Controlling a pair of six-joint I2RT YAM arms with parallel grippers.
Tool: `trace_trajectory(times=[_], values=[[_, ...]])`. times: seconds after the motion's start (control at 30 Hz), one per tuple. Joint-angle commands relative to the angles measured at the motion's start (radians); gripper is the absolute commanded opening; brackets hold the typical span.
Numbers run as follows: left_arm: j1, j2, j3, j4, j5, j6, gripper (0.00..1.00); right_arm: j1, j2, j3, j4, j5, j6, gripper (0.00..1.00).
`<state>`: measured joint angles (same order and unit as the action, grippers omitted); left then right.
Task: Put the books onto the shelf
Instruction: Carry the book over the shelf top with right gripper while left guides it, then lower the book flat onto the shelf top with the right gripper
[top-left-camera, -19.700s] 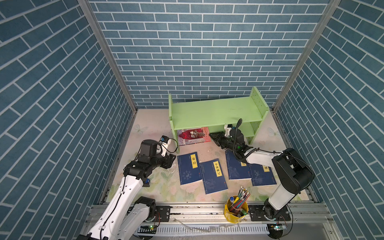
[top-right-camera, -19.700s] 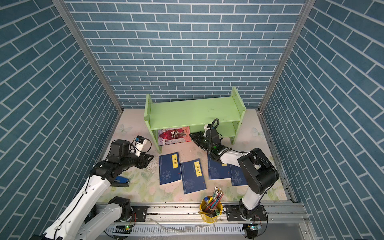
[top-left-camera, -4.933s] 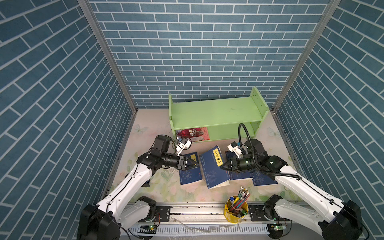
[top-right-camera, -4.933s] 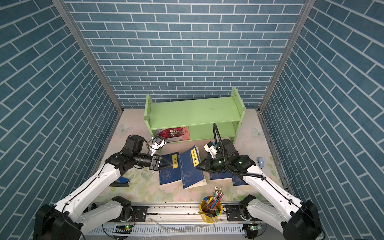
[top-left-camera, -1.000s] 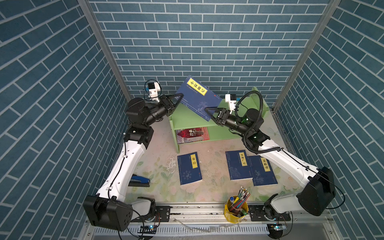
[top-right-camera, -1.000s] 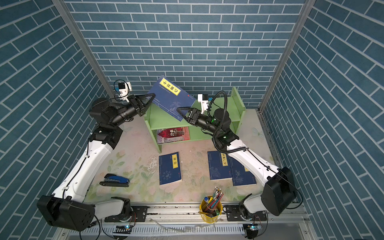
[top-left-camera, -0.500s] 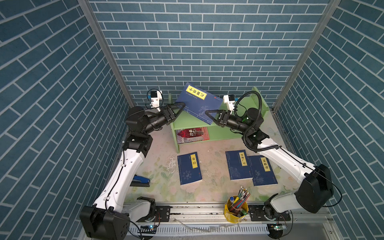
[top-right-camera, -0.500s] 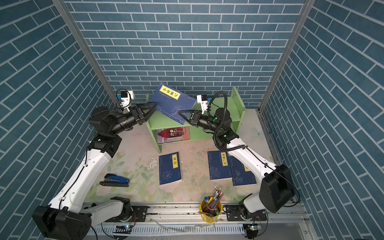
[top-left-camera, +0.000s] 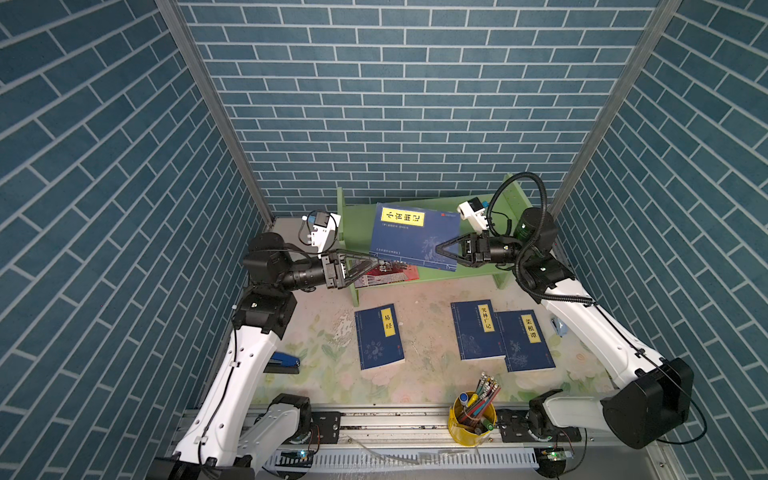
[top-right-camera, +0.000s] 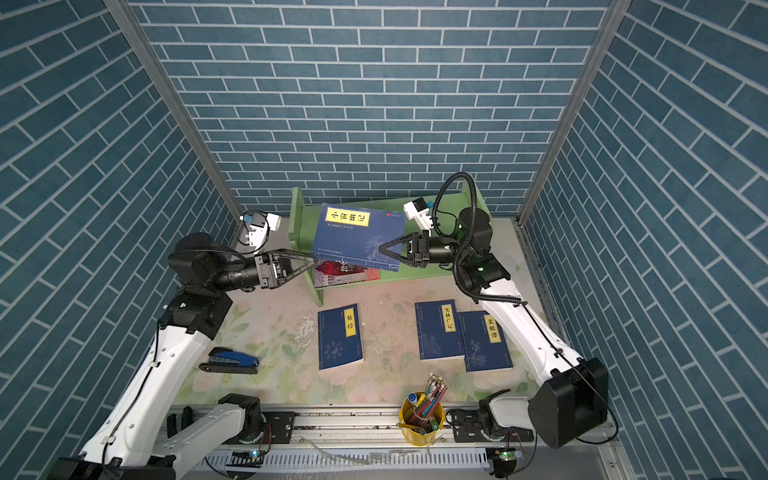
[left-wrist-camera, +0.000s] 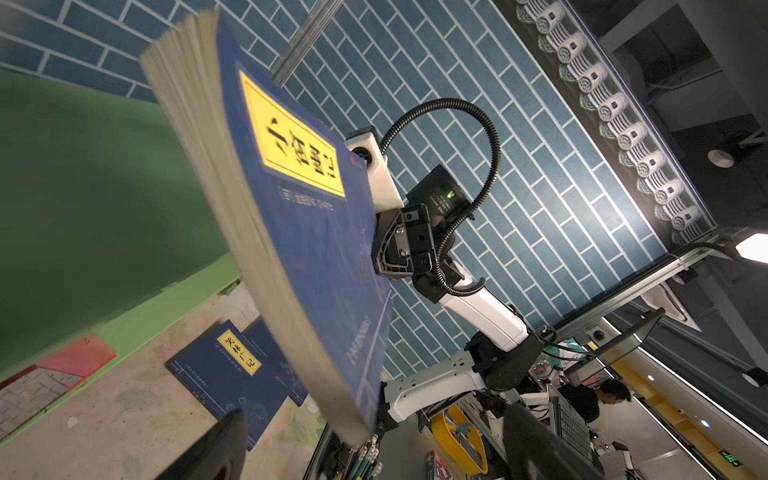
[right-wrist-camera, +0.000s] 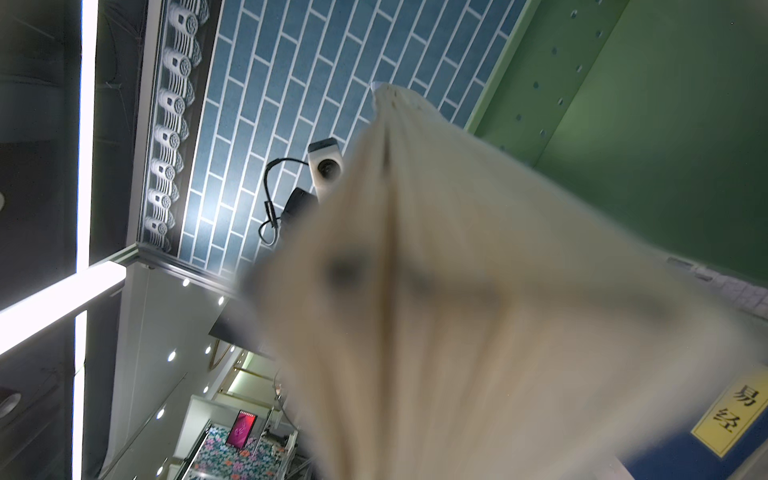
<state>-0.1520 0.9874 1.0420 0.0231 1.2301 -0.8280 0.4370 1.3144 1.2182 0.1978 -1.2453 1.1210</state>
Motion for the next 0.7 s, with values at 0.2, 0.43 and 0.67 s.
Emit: trace_trajectory(times=[0.2,0.43,0.67], values=[[0.011,0.042,-0.016,0.116,0.017,-0.163,0.98,-0.006,-0.066,0.099,-0.302,-0.152,-0.247,0.00],[-0.004,0.067,0.027,0.201,0.038,-0.260,0.86,-0.006,-0.049,0.104,-0.322,-0.135,-0.273,0.00],[-0.021,0.077,0.029,0.209,0.009,-0.266,0.82,-0.006,-0.014,0.122,-0.313,-0.117,-0.276,0.00]])
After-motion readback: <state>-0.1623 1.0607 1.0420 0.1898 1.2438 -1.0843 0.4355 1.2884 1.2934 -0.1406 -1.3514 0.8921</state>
